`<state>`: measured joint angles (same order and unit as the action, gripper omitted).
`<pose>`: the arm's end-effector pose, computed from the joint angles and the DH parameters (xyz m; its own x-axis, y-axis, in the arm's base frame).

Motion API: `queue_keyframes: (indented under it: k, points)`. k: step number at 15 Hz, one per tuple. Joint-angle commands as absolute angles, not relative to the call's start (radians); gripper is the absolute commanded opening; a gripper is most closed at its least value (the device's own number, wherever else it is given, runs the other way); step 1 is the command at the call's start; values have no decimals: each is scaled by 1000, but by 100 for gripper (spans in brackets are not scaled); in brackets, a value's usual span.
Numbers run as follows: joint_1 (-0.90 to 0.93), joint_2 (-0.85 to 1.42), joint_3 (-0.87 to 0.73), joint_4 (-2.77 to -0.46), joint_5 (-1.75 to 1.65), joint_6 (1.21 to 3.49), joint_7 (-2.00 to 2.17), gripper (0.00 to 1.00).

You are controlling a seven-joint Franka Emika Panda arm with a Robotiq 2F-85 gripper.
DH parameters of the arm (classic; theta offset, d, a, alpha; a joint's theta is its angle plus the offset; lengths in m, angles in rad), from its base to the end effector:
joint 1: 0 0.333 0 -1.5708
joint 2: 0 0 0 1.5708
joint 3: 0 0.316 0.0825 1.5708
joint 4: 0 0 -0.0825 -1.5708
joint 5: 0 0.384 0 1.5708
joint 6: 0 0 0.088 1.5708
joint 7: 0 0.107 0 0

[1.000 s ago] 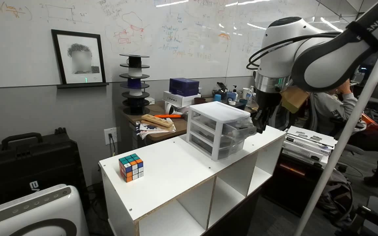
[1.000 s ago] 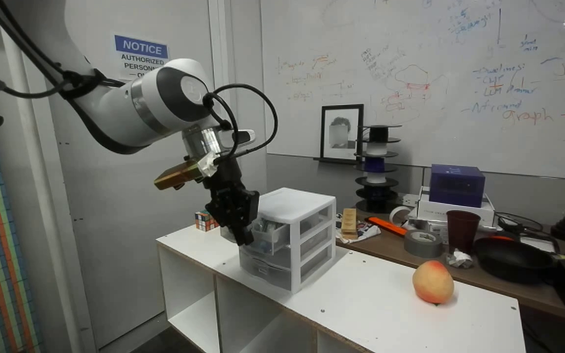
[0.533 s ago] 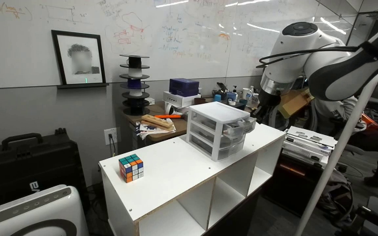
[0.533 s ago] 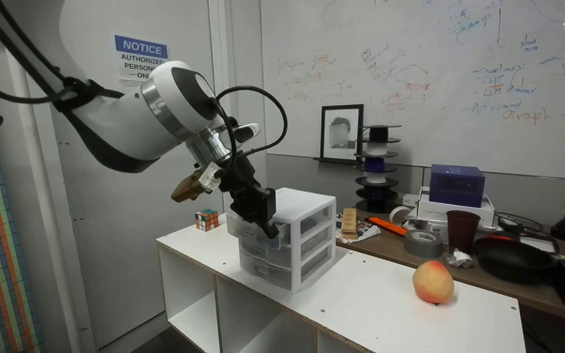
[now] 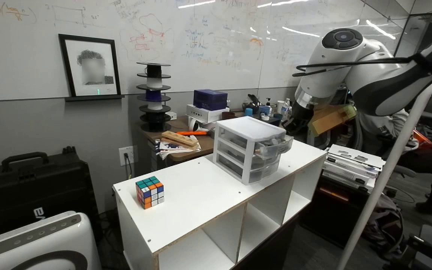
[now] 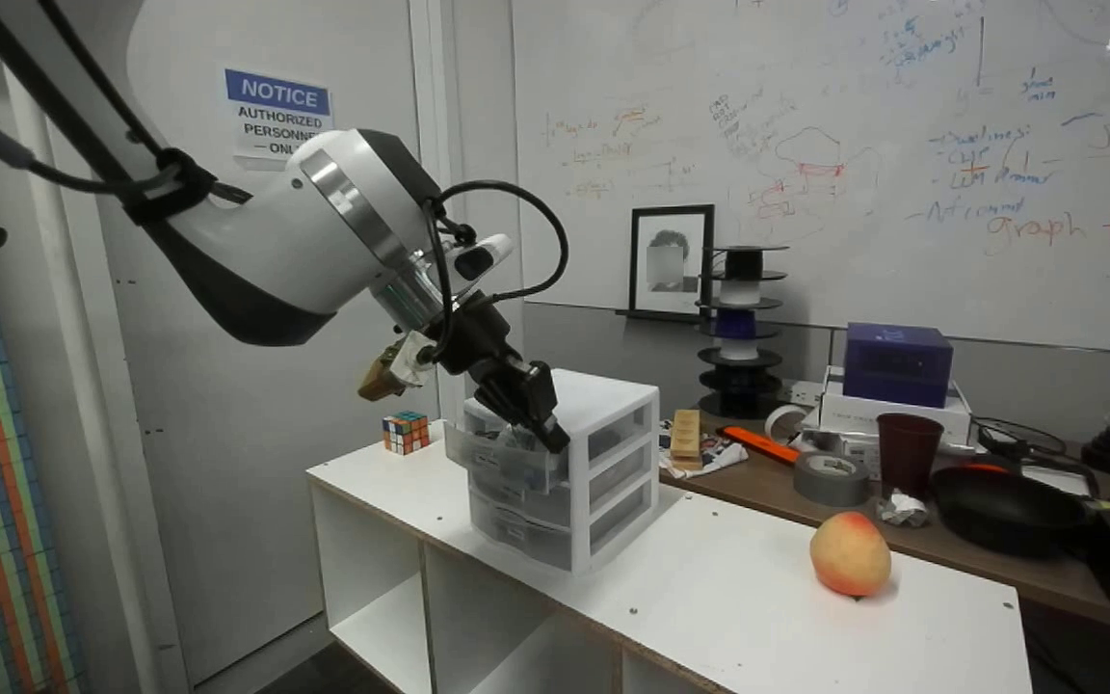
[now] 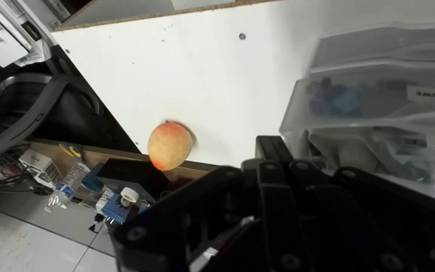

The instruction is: Put the electricity extension and the transparent package in the upper drawer, and close it

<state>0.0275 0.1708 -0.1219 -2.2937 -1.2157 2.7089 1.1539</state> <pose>0.5341 -0.0176 0.2859 0.8732 -0.0442 0.4853 -0.2533 -0.8919 0.3746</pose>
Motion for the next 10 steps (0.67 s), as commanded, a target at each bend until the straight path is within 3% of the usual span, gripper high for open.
queue_keyframes:
  k: [1, 7, 10]
  points:
    - [32, 88, -89, -2364, -1089, 2649, 1026, 0]
    - [30, -183, -42, -2472, -1168, 2450, 1037, 0]
    - [49, -255, -36, -2538, -995, 2518, 773, 0]
